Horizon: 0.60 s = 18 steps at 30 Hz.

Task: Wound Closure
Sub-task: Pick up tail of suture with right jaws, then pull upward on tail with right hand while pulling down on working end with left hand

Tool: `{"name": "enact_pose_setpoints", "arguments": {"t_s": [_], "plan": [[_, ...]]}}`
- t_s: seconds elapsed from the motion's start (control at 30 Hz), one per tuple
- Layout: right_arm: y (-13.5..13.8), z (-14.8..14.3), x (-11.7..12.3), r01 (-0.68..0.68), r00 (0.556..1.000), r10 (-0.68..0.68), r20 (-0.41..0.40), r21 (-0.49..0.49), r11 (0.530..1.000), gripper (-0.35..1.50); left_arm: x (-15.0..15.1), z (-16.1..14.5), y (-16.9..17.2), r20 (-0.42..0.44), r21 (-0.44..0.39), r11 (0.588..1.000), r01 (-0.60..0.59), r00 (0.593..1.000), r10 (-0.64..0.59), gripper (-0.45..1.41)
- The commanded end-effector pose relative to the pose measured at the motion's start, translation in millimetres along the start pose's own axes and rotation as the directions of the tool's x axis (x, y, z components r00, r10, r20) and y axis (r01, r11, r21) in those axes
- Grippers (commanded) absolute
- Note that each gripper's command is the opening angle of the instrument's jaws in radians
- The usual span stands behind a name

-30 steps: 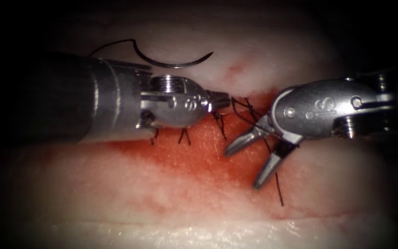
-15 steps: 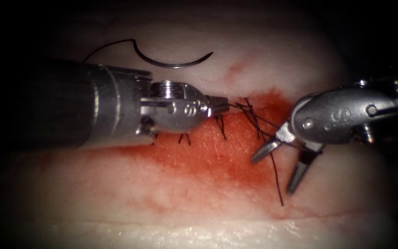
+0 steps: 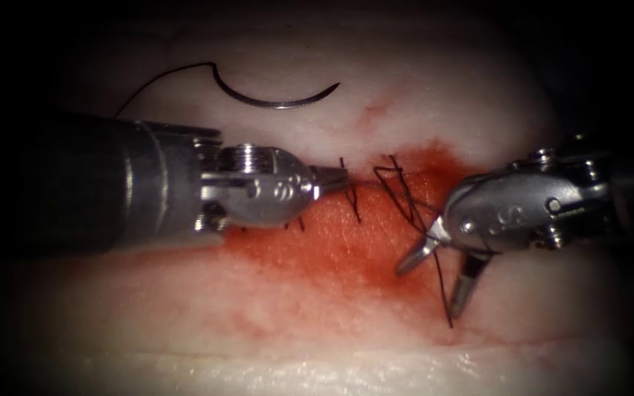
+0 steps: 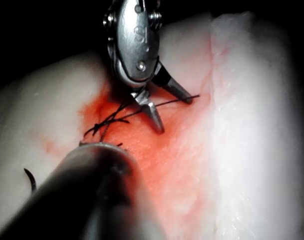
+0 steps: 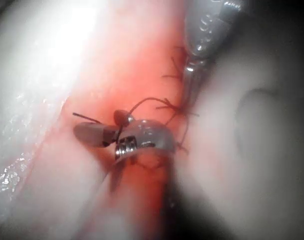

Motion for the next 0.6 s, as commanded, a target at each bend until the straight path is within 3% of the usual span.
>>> {"name": "enact_pose_setpoints", "arguments": {"t_s": [0.03,0.07,0.23,0.43,0.6], "plan": [[0.5,0.7,0.1,0.002,1.000,-0.002,0.003,0.003,1.000,0.02,0.1,0.6,0.1,-0.002,-0.001,1.000,0.003,1.000,-0.003,-0.45],[0.5,0.7,0.2,0.001,1.000,-0.002,0.010,0.009,1.000,-0.35,0.0,0.4,0.2,-0.004,-0.002,1.000,0.008,1.000,-0.008,-0.45],[1.0,0.1,0.3,-0.024,1.000,0.024,-0.010,0.021,1.000,-0.35,-0.2,-0.3,1.2,-0.005,-0.005,1.000,0.002,1.000,-0.002,-0.45],[2.2,-2.9,0.3,-0.140,0.976,0.131,-0.176,-0.036,0.990,-0.35,0.5,-1.1,3.6,-0.003,-0.001,1.000,-0.005,1.000,0.005,-0.45],[3.5,-5.4,0.4,-0.198,0.931,0.159,-0.329,-0.090,0.976,-0.35,0.9,-1.8,5.3,-0.001,0.001,1.000,-0.011,1.000,0.011,-0.45]]}}
